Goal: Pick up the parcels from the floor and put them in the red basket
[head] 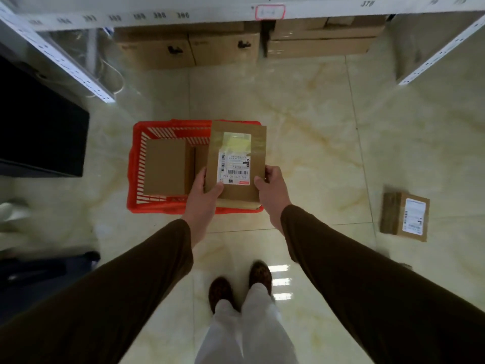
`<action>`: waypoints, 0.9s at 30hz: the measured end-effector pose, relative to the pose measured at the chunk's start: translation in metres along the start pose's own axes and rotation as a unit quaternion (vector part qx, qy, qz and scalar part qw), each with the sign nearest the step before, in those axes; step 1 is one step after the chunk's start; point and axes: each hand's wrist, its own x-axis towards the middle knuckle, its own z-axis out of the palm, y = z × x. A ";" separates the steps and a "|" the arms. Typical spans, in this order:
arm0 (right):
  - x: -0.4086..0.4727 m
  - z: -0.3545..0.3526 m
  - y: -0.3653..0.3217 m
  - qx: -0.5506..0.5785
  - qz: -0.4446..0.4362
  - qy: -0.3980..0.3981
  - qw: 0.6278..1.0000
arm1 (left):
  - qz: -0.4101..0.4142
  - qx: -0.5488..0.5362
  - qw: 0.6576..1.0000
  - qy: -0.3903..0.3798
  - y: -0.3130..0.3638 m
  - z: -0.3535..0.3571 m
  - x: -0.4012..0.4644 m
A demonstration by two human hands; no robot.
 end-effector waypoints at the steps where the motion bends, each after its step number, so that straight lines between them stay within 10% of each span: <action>1: 0.003 0.009 0.000 -0.003 0.006 -0.004 1.000 | -0.003 -0.002 1.000 0.001 -0.001 -0.008 0.006; 16: 0.060 0.068 -0.006 -0.148 0.012 -0.006 0.989 | -0.036 0.043 0.997 -0.053 -0.002 -0.086 0.083; 27: 0.069 0.081 0.028 -0.062 0.018 0.202 0.977 | -0.056 0.066 0.992 -0.093 0.011 -0.101 0.143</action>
